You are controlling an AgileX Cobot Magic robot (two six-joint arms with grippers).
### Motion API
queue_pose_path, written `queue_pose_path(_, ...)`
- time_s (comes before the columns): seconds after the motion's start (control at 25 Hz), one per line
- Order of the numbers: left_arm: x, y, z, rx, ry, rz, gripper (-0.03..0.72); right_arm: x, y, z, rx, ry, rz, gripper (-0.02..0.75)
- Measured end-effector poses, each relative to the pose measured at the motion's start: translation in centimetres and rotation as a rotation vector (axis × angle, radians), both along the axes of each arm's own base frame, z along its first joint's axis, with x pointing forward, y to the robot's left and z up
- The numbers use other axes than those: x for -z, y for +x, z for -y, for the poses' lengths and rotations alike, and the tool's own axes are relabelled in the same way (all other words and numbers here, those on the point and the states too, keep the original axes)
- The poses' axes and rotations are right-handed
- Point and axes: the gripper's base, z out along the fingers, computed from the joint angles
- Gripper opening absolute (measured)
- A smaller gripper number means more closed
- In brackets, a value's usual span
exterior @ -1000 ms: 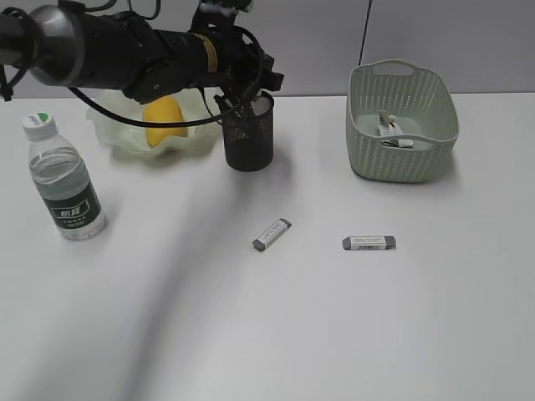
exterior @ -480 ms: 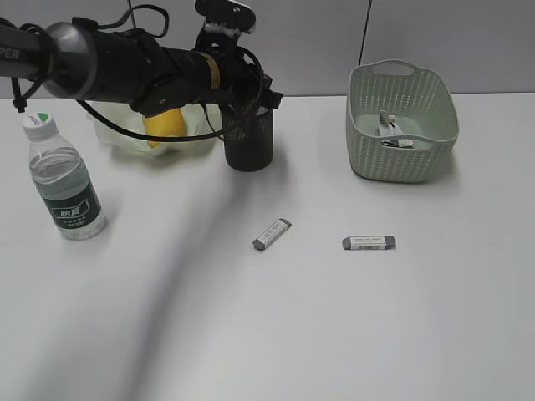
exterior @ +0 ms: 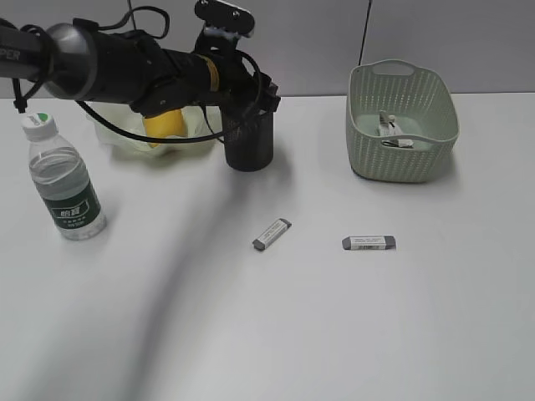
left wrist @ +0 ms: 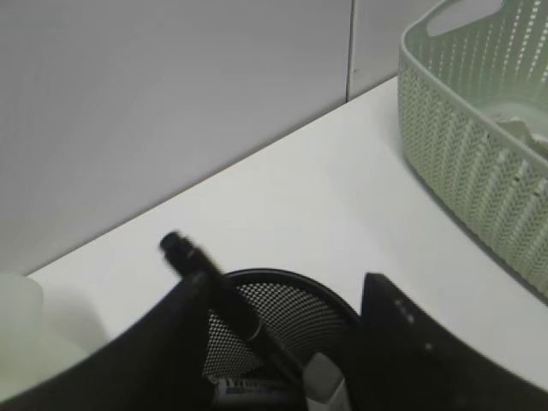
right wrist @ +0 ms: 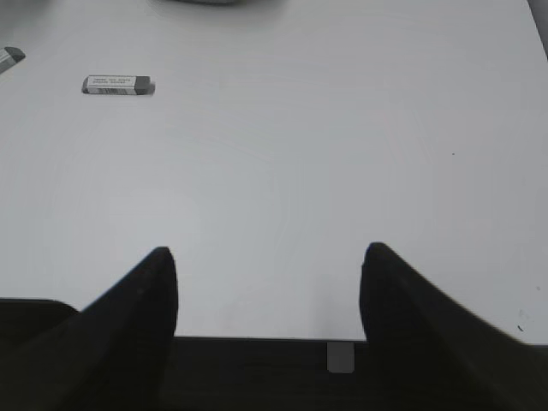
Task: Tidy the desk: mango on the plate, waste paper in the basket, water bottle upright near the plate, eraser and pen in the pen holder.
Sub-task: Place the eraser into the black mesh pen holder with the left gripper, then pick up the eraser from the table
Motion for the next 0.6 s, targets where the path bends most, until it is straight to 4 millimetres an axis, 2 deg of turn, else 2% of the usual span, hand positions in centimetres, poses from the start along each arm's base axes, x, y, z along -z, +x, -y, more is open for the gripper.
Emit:
queue_pose_path(0.12, -1.8, -0.2, -0.1, 0.001, -0.019, 0.032, 0.469, 0.0, 0.0, 0.0, 0.0, 0.0, 0.0, 0.531)
queue_pose_path(0.36, -7.9, -1.4, -1.1, -0.024, -0.054, 0.117, 0.475, 0.0, 0.0, 0.0, 0.0, 0.0, 0.0, 0.531)
queue_pose_path(0.48, -11.2, -2.5, -2.5, -0.095, -0.03, 0.118, 0.475, 0.0, 0.0, 0.0, 0.0, 0.0, 0.0, 0.531)
queue_pose_path(0.6, -14.1, -3.8, -4.8, -0.212, 0.037, 0.078, 0.475, 0.0, 0.0, 0.0, 0.0, 0.0, 0.0, 0.529)
